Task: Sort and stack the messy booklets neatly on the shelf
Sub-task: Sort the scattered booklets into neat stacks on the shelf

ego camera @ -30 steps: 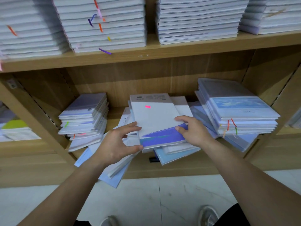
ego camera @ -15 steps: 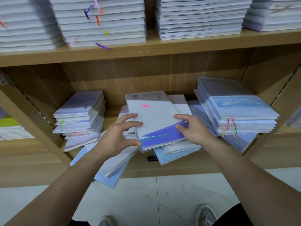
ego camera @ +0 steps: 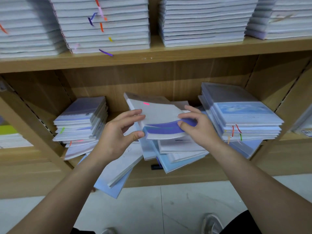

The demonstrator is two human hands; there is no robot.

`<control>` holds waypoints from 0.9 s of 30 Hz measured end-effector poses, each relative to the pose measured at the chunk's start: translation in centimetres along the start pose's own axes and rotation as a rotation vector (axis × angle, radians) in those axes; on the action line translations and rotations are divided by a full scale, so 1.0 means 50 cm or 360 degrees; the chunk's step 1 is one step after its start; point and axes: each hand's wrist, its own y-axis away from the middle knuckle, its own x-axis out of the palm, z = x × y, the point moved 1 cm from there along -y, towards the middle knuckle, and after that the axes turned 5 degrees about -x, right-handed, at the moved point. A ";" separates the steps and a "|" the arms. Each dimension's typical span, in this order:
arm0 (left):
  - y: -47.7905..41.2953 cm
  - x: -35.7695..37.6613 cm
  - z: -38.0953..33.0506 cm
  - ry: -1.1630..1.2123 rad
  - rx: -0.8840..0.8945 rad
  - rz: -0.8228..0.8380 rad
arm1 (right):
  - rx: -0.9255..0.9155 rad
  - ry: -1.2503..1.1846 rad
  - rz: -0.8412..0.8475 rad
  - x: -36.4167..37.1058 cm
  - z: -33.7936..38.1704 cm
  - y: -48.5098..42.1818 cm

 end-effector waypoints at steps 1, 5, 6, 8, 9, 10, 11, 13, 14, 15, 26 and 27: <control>0.003 -0.002 -0.002 0.0000 -0.0002 -0.0001 | -0.0041 -0.0050 -0.0018 0.000 0.008 0.000; -0.001 -0.011 -0.006 -0.0016 0.0040 -0.0109 | -0.0182 -0.0302 -0.0122 0.005 0.043 0.002; -0.005 -0.013 -0.007 -0.0012 0.0067 -0.0178 | -0.0202 -0.0353 -0.0147 0.005 0.053 0.001; -0.009 -0.019 -0.015 0.0025 0.0128 -0.0356 | -0.0256 -0.0382 -0.0141 0.003 0.077 0.003; -0.010 -0.022 -0.023 0.0053 0.0139 -0.0457 | -0.0284 -0.0379 -0.0113 0.003 0.090 0.005; -0.009 -0.027 -0.032 0.0075 0.0132 -0.0564 | -0.0310 -0.0395 -0.0084 0.005 0.104 0.007; -0.008 -0.035 -0.041 0.0075 0.0118 -0.0672 | -0.0331 -0.0438 -0.0070 0.009 0.118 0.008; -0.002 -0.056 -0.053 -0.0011 0.0092 -0.0878 | -0.0348 -0.0573 -0.0092 0.023 0.144 0.009; 0.001 -0.070 -0.057 -0.0069 0.0074 -0.0965 | -0.0343 -0.0622 -0.0113 0.031 0.159 0.008; 0.006 -0.084 -0.059 -0.0096 0.0047 -0.1037 | -0.0331 -0.0659 -0.0135 0.039 0.169 0.006; 0.049 -0.132 -0.041 0.0103 -0.0242 -0.1038 | -0.0260 -0.0222 -0.0191 0.129 0.197 0.019; 0.053 -0.128 -0.039 0.0070 -0.0212 -0.0933 | -0.0248 -0.0238 -0.0225 0.129 0.199 0.017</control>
